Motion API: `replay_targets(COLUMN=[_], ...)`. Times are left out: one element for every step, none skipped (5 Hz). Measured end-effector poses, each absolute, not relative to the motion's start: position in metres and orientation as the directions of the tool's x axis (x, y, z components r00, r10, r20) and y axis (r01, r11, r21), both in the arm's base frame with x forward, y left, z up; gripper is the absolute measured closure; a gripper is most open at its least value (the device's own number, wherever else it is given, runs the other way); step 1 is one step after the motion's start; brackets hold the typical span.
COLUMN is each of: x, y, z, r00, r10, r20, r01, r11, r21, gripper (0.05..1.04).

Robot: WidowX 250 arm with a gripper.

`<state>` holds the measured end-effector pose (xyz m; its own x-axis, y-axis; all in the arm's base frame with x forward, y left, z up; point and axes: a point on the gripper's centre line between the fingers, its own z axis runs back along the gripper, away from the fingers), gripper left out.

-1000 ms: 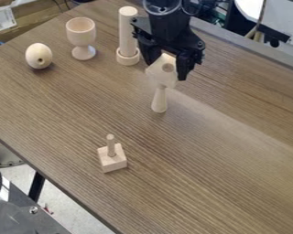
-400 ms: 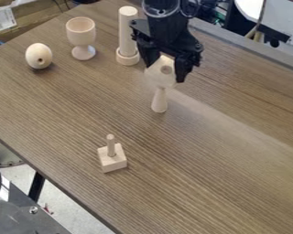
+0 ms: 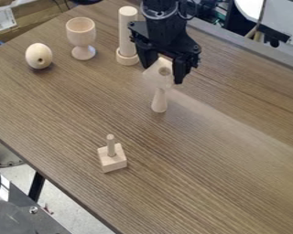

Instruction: Moves a white object along the table

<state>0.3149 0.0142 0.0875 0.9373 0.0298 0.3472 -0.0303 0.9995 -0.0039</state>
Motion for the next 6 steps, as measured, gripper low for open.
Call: replay_targets(x=[0.3157,0.3164,0.3175,0.3197,0.3208,0.3205], y=[0.0153,0.0162,0.0181,0.0191,0.0198,0.0208], z=[0.0878,0.0876,0.0864,0.0860,0.0867,0.0866], r00=[0.935,0.934,0.933,0.933,0.929,0.930], r10=[0.033,0.037,0.044,0.052,0.067,0.072], r20=[0.353,0.356,0.357,0.357,0.363,0.362], r01=[-0.033,-0.036,-0.043,-0.050,-0.062,-0.069], r11=[0.999,0.999,0.999,0.999,0.998,0.997], r21=[-0.004,-0.010,-0.011,-0.013,-0.024,-0.023], gripper=[0.283,0.283,0.283,0.243,0.082,0.083])
